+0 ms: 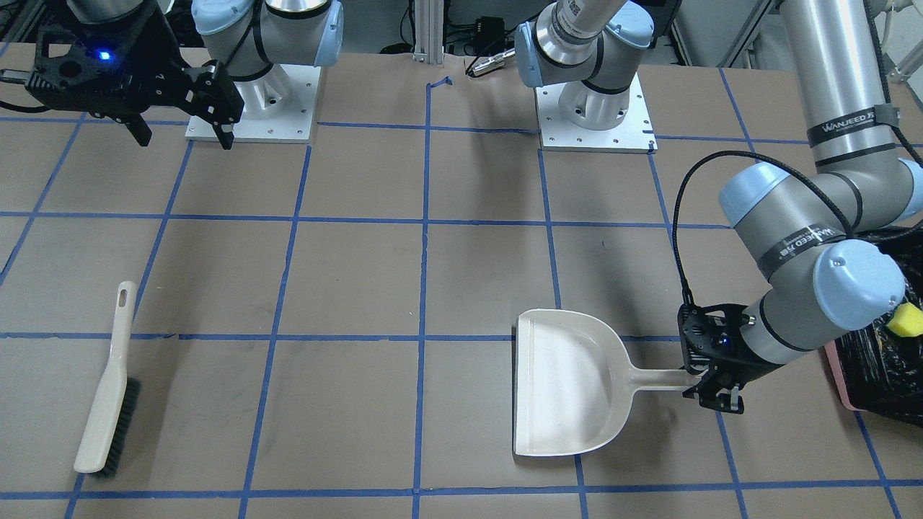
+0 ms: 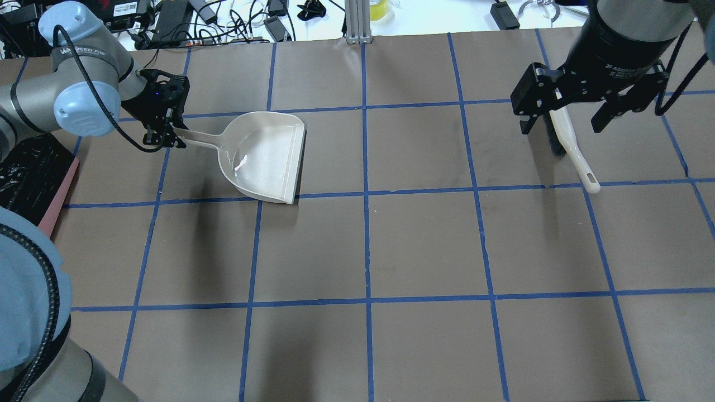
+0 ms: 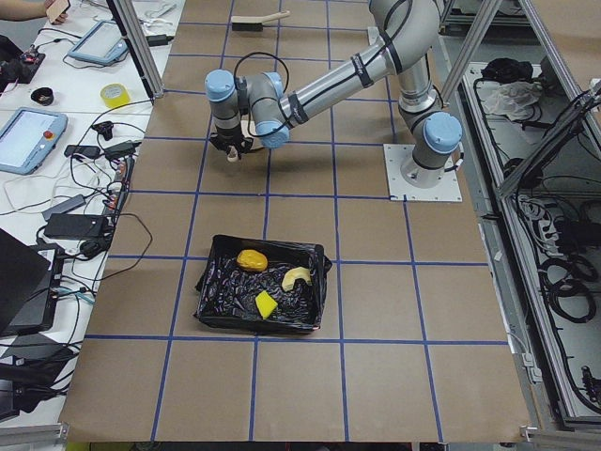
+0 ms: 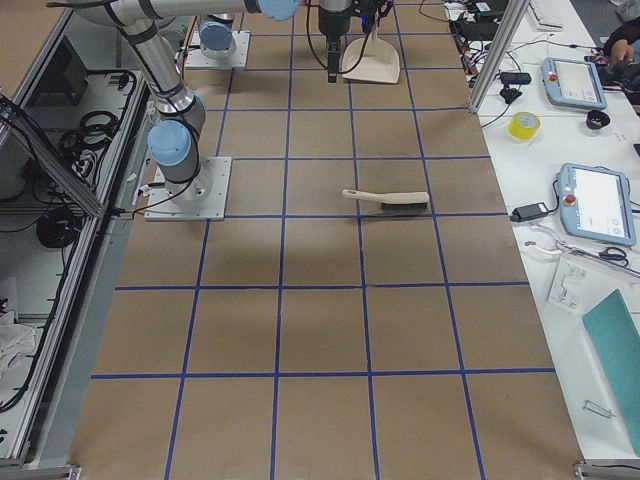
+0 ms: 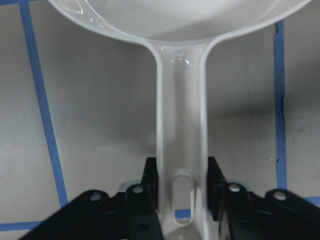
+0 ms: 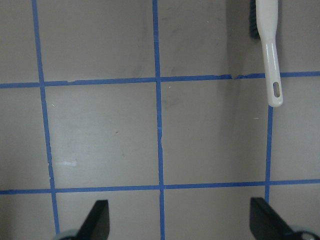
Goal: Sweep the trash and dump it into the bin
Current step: 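Set the dustpan down and open the left gripper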
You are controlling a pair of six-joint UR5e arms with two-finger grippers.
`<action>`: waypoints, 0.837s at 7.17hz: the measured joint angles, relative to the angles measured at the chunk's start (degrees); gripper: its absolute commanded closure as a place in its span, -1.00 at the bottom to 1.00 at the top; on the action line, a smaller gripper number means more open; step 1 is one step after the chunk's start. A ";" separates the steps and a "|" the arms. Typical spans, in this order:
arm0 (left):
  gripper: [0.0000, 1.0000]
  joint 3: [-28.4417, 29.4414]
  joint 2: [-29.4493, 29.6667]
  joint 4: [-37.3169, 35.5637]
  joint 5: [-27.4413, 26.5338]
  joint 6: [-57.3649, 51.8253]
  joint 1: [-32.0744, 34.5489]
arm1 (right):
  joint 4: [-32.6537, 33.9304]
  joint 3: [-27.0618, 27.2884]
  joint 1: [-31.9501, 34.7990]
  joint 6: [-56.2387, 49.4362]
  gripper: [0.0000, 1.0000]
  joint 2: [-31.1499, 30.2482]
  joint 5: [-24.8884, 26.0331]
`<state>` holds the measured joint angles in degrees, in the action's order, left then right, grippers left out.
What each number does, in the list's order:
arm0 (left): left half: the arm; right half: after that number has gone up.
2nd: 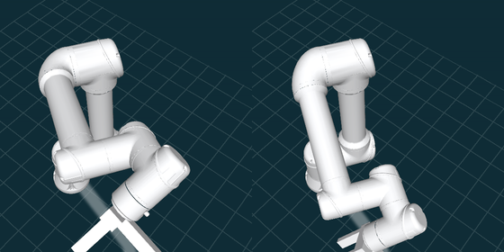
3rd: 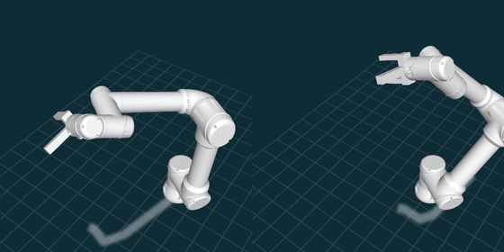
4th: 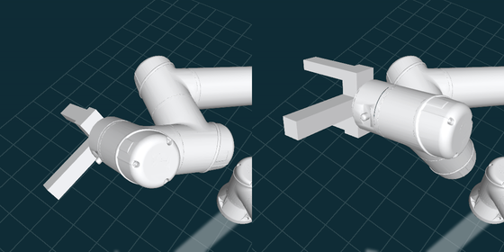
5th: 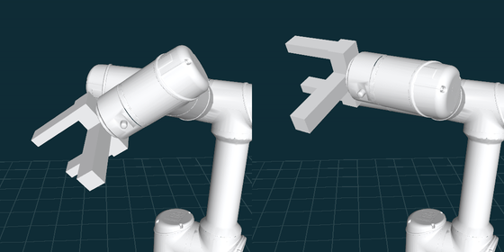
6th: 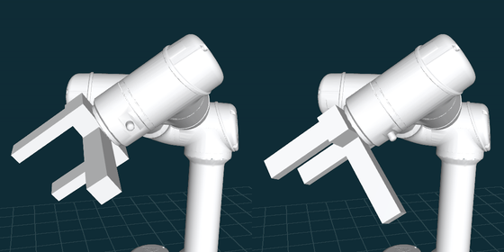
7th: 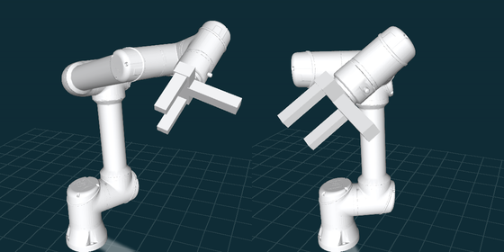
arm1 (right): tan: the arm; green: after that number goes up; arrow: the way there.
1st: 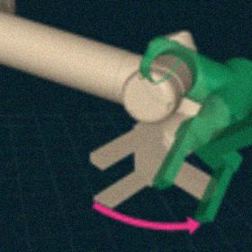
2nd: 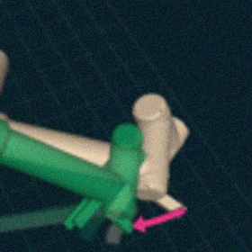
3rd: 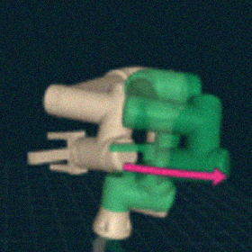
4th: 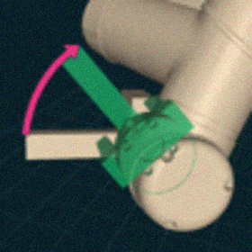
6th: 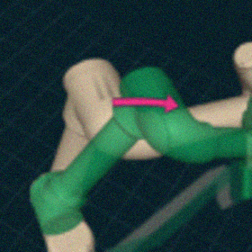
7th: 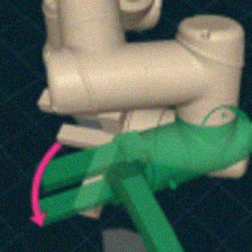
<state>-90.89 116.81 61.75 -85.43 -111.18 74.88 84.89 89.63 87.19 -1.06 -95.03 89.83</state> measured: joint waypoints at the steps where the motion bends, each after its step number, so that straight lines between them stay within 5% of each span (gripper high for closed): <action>1: -0.92 0.00 0.17 -0.04 0.11 0.44 0.00 | 0.12 0.17 0.00 0.00 -1.00 0.09 -0.05; 6: -1.00 0.25 -4.02 3.67 -0.16 10.06 -0.98 | 0.70 0.34 0.00 0.01 -1.00 0.78 -0.61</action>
<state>-90.64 112.78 65.42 -85.59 -101.13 73.90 85.59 89.96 87.19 -1.06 -94.24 89.22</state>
